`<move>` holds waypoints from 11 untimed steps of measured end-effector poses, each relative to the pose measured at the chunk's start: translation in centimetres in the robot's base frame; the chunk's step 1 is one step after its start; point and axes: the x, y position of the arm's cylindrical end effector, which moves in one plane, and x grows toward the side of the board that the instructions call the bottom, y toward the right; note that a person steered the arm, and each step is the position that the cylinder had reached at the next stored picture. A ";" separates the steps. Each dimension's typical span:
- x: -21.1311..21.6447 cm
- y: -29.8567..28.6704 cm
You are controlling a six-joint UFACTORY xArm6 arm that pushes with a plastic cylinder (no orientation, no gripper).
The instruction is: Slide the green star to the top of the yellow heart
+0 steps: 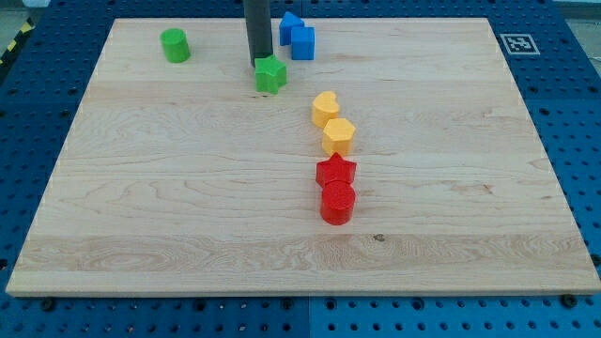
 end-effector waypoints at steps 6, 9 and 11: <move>6.4 1.8; 6.9 6.2; 7.2 -8.7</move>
